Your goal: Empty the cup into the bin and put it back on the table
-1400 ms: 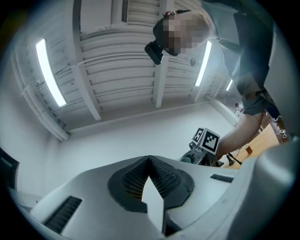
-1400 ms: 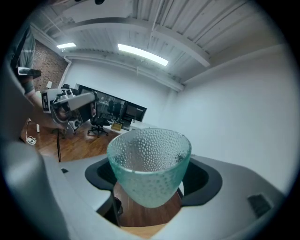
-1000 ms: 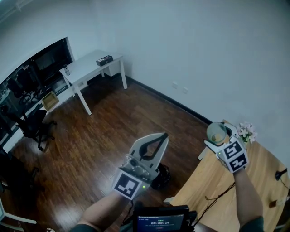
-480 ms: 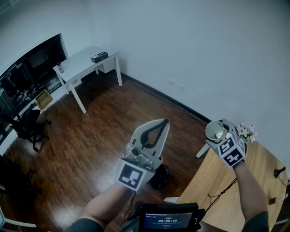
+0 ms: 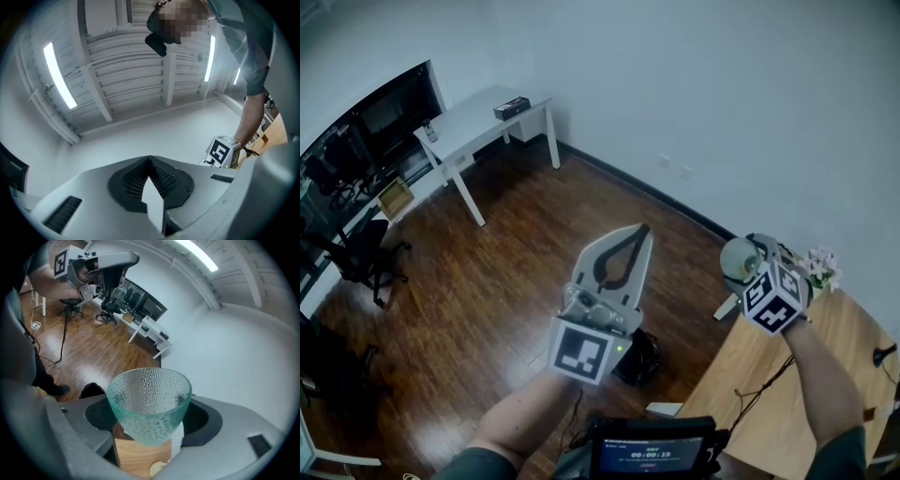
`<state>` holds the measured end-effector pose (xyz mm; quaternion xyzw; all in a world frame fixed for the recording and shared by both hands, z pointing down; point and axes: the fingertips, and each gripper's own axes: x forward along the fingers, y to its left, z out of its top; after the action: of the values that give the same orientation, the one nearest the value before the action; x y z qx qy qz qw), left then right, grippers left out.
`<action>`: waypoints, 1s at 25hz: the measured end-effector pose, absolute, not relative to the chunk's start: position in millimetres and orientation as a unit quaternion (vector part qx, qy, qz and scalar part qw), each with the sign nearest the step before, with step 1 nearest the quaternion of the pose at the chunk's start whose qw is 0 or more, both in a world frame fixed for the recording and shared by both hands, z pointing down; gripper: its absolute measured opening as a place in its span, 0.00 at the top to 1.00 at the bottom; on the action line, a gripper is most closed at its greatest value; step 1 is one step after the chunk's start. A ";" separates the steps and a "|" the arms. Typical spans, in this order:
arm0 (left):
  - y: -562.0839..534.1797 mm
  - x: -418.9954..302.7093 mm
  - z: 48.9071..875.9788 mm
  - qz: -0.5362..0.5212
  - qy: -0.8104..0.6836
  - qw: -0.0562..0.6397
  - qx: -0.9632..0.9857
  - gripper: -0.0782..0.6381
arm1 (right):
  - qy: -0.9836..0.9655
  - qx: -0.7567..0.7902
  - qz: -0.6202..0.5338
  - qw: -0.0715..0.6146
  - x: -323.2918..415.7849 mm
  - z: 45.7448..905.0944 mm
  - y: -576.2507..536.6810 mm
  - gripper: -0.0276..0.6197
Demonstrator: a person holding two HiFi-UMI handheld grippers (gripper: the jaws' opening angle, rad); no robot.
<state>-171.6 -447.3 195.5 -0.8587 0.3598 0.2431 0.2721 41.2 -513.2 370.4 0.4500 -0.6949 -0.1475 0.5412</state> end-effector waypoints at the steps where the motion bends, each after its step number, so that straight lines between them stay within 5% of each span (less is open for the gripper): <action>1: -449.4 -172.3 194.1 0.242 0.363 0.270 -0.858 0.90 | -0.691 0.444 -0.151 0.549 39.8 371.3 -513.9 0.36; 25: -461.7 -183.7 208.4 0.234 0.385 0.246 -0.858 0.90 | -0.616 0.350 -0.231 0.667 5.6 376.3 -536.4 0.36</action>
<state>-183.7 -461.7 208.4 -0.8580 0.3850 0.2343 0.2463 5.6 -536.4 376.3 0.3502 -0.6158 -0.2310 0.6669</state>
